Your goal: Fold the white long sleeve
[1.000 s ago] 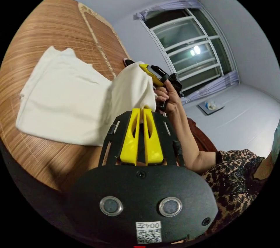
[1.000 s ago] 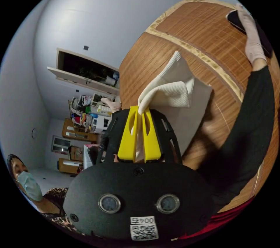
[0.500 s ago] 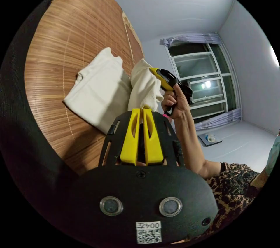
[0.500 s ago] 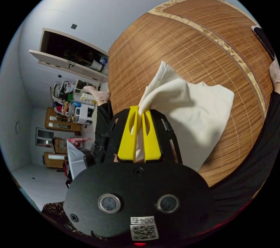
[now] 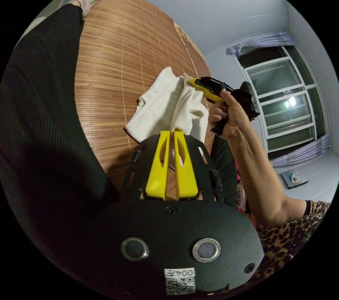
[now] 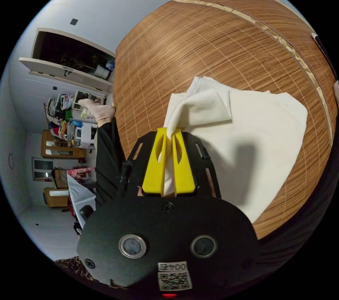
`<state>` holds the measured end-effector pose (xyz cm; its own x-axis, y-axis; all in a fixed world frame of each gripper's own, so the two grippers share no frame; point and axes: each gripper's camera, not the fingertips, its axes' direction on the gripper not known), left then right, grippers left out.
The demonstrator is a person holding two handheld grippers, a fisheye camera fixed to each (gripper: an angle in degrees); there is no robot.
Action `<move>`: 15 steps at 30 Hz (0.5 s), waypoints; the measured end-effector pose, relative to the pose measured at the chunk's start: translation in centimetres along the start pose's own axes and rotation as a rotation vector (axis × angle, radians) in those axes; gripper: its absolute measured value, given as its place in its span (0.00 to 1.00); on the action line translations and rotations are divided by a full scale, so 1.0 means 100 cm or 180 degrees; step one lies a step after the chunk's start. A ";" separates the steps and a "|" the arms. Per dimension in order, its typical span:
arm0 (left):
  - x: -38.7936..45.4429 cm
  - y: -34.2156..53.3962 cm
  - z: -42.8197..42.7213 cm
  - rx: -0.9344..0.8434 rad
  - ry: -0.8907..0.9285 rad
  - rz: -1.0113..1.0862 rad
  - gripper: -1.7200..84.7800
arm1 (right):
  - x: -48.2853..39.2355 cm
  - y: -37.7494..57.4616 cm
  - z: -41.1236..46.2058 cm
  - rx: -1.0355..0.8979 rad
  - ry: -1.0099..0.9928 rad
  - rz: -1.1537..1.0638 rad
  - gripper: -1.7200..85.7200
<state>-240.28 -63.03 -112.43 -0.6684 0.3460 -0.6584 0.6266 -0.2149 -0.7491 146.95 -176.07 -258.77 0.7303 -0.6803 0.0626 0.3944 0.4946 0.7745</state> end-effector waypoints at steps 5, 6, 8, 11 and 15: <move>0.002 0.010 -0.013 0.0158 -0.0166 -0.0012 0.04 | -0.016 -0.007 0.024 -0.0116 0.0199 -0.0035 0.07; 0.004 0.013 -0.015 0.0189 -0.0231 -0.0009 0.04 | -0.020 -0.008 0.027 -0.0152 0.0251 -0.0061 0.07; 0.006 0.018 -0.020 0.0244 -0.0263 -0.0001 0.03 | -0.031 -0.008 0.026 -0.0129 0.0299 -0.0183 0.08; 0.009 0.026 -0.030 0.0416 -0.0311 0.0006 0.03 | -0.061 -0.006 0.020 -0.0113 0.0458 -0.0566 0.09; 0.015 0.038 -0.046 0.0680 -0.0323 0.0077 0.02 | -0.099 0.019 -0.030 0.0355 0.0360 -0.1239 0.09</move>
<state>-237.01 -59.15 -115.94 -0.6978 0.2473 -0.6723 0.5512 -0.4141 -0.7244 142.11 -166.75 -259.78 0.5977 -0.7381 -0.3130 0.5948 0.1465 0.7904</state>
